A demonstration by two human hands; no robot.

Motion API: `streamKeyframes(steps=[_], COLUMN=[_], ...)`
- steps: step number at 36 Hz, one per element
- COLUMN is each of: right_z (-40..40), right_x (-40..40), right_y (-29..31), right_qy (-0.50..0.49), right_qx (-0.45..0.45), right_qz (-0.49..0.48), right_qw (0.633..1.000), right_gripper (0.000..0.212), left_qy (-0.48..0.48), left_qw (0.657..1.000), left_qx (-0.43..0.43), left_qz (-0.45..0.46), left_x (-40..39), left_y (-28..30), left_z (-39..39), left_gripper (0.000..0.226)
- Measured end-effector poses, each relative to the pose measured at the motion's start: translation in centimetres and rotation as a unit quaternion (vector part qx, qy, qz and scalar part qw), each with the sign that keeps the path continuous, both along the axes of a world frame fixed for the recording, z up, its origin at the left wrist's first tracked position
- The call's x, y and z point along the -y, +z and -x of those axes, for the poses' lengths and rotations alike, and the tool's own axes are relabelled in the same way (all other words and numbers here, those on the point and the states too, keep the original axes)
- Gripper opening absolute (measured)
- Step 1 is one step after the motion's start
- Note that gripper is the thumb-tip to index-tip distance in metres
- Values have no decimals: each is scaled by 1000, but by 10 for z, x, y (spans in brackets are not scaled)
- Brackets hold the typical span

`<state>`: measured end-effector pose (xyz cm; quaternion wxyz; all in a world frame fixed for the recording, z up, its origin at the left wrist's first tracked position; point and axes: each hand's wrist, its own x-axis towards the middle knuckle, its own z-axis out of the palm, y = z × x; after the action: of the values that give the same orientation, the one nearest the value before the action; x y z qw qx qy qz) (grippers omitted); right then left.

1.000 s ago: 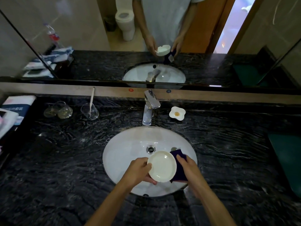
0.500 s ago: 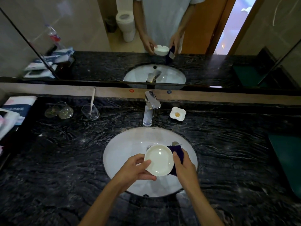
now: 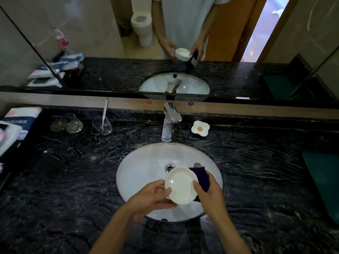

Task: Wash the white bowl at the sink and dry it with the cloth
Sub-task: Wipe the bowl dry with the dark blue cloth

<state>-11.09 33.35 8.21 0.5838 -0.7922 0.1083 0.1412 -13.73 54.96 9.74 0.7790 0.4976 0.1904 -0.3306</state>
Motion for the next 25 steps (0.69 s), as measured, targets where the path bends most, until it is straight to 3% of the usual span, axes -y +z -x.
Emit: streamKeyframes(steps=[6,11,25], right_z=[-32,-45,-20], right_x=[21,16,11], right_y=[14,26,-7], right_qy=[214,315,175], right_qx=[-5,-22,-50], right_qz=[12,35,17], right_qw=[977,948,983], right_gripper=[40,39,28], left_qy=[-90,-172,-61], left_qw=[995,983,997], left_qx=[-29,-34,-37], left_qz=[42,55,26], left_x=[-19,-22,-10], left_y=[-3,-4,-25], left_z=[-20,-32,-7], left_gripper=[56,46,54])
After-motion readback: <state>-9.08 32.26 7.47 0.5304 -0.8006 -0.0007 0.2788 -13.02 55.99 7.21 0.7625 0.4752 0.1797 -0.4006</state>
